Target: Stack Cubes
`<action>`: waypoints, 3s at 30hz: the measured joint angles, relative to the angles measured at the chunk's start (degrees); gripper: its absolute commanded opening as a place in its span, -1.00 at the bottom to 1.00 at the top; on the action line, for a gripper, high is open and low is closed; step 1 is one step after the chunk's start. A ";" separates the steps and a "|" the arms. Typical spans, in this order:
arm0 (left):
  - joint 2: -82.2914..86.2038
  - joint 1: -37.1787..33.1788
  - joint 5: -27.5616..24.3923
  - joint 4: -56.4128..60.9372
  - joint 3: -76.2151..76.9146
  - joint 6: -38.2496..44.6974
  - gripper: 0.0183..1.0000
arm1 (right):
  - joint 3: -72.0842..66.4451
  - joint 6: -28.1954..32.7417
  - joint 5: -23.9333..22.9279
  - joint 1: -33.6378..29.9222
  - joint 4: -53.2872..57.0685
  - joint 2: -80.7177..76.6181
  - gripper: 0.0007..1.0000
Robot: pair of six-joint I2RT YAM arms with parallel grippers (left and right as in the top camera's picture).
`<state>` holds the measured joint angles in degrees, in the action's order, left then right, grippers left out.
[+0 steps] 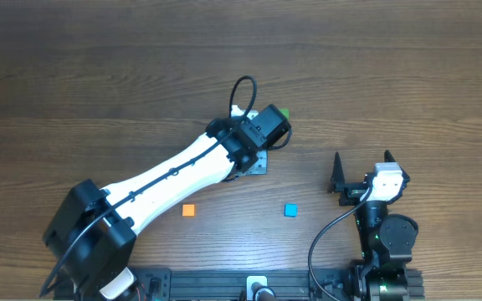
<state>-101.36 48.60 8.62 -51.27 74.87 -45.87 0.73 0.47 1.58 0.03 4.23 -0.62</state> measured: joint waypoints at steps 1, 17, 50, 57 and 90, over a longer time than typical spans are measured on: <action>0.00 -0.28 0.02 0.59 -0.52 -0.28 -0.96 | 0.00 0.02 0.00 0.00 -0.02 0.00 0.99; -3.02 -2.60 0.44 3.43 -1.22 -0.50 -0.96 | 0.00 0.02 0.00 0.00 -0.02 0.00 0.99; -6.93 -3.58 0.15 5.92 -1.27 -0.50 -0.94 | 0.00 0.02 0.00 0.00 0.00 0.00 0.98; -7.04 -3.58 0.00 5.92 -1.27 -0.50 -0.92 | 0.00 0.00 0.00 0.00 0.00 0.00 0.98; -7.93 -3.58 -0.50 6.25 -1.27 -0.48 1.00 | 0.00 0.02 0.00 0.00 -0.02 0.00 0.98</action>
<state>-109.30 45.01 8.12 -45.01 73.60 -46.35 0.73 0.49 1.58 0.03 4.21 -0.62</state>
